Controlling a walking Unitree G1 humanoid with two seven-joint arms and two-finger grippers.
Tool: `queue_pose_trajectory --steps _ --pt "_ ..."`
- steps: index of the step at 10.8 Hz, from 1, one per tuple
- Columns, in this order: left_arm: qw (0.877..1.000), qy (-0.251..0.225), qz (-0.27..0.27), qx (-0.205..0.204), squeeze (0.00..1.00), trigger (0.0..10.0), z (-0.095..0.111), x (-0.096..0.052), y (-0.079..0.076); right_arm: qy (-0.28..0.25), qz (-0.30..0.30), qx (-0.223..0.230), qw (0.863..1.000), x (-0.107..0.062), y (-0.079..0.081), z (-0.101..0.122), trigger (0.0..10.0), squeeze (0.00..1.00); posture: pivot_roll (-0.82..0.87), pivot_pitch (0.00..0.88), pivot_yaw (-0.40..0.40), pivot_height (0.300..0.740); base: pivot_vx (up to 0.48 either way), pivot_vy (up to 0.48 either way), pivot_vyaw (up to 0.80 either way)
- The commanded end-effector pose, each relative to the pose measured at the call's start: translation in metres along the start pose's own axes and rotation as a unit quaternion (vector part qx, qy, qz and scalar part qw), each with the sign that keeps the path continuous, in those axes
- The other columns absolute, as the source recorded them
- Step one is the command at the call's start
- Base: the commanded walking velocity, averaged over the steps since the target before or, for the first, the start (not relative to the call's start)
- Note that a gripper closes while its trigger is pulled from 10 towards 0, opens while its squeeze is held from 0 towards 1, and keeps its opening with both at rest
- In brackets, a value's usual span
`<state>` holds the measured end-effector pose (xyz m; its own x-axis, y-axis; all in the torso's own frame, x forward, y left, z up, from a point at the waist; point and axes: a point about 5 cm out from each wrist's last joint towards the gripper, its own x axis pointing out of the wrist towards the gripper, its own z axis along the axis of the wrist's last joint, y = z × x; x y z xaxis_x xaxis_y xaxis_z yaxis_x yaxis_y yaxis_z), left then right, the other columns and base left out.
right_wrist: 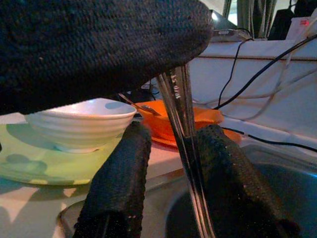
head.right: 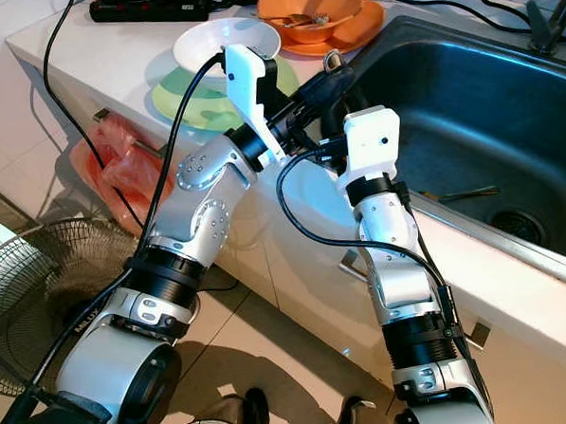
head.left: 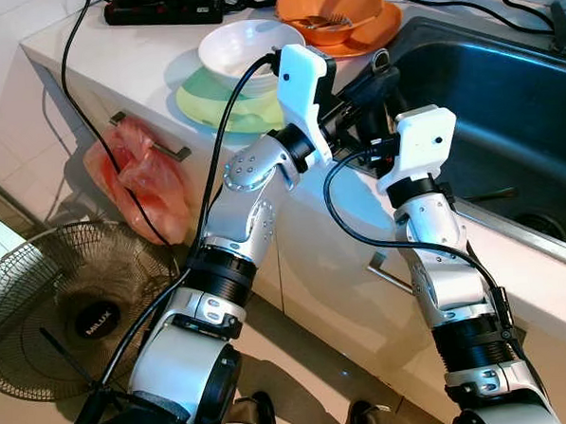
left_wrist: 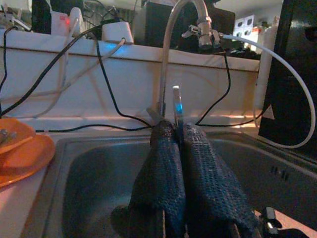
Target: Kitchen organization
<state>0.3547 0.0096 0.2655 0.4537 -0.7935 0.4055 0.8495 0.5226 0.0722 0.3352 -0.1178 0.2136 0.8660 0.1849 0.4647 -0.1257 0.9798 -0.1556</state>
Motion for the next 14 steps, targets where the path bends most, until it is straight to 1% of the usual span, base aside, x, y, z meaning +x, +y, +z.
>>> queue_pose_trajectory --steps 1,5,10,11,14 --pt "1.000 -0.005 -0.017 0.007 0.00 10.0 0.0032 0.0015 -0.0051 0.001 0.003 -0.001 1.000 -0.0016 0.0022 -0.0016 0.0 0.00 -0.03 0.158 0.073 0.740 0.000 0.000 0.00" --pt "1.000 0.004 -0.025 0.012 0.00 10.0 0.0003 0.0000 -0.0075 0.001 0.001 -0.001 1.000 -0.0012 0.0019 -0.0017 0.0 0.00 -0.03 0.159 0.072 0.740 0.000 0.000 0.00" --pt "0.999 0.018 -0.024 0.031 0.00 10.0 -0.0038 -0.0018 -0.0080 0.004 0.000 -0.003 1.000 -0.0005 0.0014 -0.0029 0.0 0.00 -0.03 0.155 0.071 0.740 0.000 0.000 0.00" --pt "0.999 0.017 -0.016 0.035 1.00 10.0 -0.0040 -0.0021 -0.0065 0.005 -0.001 -0.004 1.000 -0.0003 0.0011 -0.0035 0.0 0.00 -0.03 0.155 0.070 0.740 0.000 0.000 0.00" --pt "0.999 0.019 -0.008 0.036 1.00 10.0 -0.0048 -0.0040 -0.0048 0.010 -0.006 -0.007 1.000 0.0004 -0.0003 -0.0052 0.0 0.00 -0.03 0.155 0.070 0.740 0.000 0.000 0.00"
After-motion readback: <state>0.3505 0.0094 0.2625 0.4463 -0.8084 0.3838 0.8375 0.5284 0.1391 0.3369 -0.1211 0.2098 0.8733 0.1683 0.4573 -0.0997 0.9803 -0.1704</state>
